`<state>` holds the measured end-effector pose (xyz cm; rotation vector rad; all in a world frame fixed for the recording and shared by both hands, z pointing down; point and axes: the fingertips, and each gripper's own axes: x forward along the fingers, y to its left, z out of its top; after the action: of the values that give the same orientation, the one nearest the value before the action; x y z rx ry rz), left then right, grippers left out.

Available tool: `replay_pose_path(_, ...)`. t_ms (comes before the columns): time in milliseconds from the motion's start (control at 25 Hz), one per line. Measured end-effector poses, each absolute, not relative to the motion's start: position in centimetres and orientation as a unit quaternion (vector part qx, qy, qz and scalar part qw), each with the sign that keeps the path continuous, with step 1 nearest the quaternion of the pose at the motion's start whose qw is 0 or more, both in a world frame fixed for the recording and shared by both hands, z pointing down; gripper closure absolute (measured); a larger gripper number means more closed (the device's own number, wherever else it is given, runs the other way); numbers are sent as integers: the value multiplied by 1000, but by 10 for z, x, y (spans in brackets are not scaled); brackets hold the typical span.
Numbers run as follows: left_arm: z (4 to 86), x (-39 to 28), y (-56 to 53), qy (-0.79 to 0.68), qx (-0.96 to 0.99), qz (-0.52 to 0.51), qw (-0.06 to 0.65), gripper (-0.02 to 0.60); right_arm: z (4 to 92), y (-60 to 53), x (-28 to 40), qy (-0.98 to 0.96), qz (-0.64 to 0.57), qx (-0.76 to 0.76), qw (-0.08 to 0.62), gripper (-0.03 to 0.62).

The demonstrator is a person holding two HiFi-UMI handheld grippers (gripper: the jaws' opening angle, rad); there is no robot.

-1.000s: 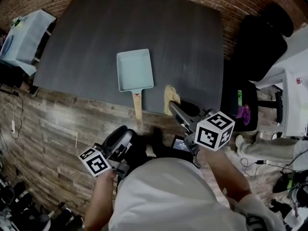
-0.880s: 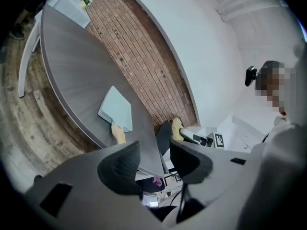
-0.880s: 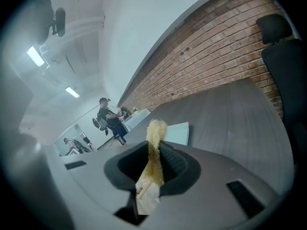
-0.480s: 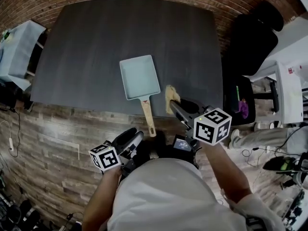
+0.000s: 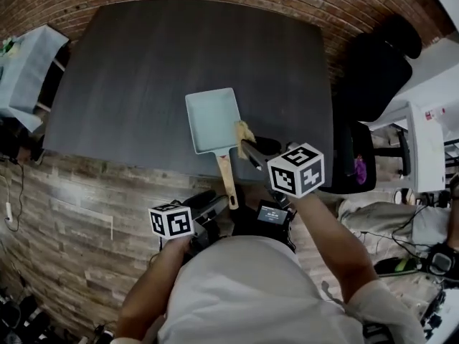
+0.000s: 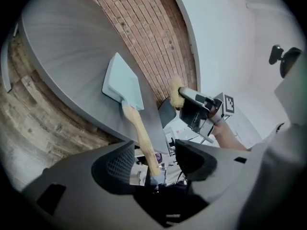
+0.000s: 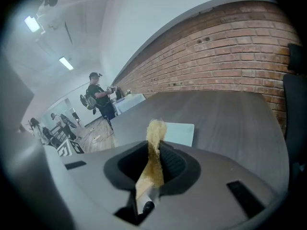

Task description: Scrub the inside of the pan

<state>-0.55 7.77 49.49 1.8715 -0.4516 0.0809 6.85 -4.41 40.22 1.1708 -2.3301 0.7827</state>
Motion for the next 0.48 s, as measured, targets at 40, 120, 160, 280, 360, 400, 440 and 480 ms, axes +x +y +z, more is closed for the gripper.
replay_pose_path(40, 498, -2, 75, -198, 797, 39, 570, 320, 407, -54, 65, -839, 276, 414, 218, 525)
replay_pose_path(120, 504, 5, 71, -211, 797, 53, 563, 304, 417, -72, 57, -845, 266, 398, 237, 525)
replay_pose_path(160, 507, 9, 70, -217, 798, 63, 559, 297, 421, -80, 54, -848, 261, 390, 246, 525)
replay_pose_path(280, 519, 21, 70, -224, 794, 87, 559, 288, 432, -103, 44, -855, 258, 368, 259, 525)
replay_pose_path(360, 523, 30, 70, -222, 791, 97, 562, 288, 440, -118, 38, -858, 258, 358, 263, 525)
replay_pose_path(400, 525, 34, 69, -220, 790, 102, 564, 288, 444, -125, 35, -858, 259, 356, 266, 525)
replay_pose_path(440, 527, 37, 70, -219, 787, 107, 566, 290, 449, -133, 33, -857, 261, 355, 268, 525)
replay_pose_path(480, 529, 40, 71, -217, 785, 112, 570, 289, 454, -139, 30, -856, 265, 354, 269, 525)
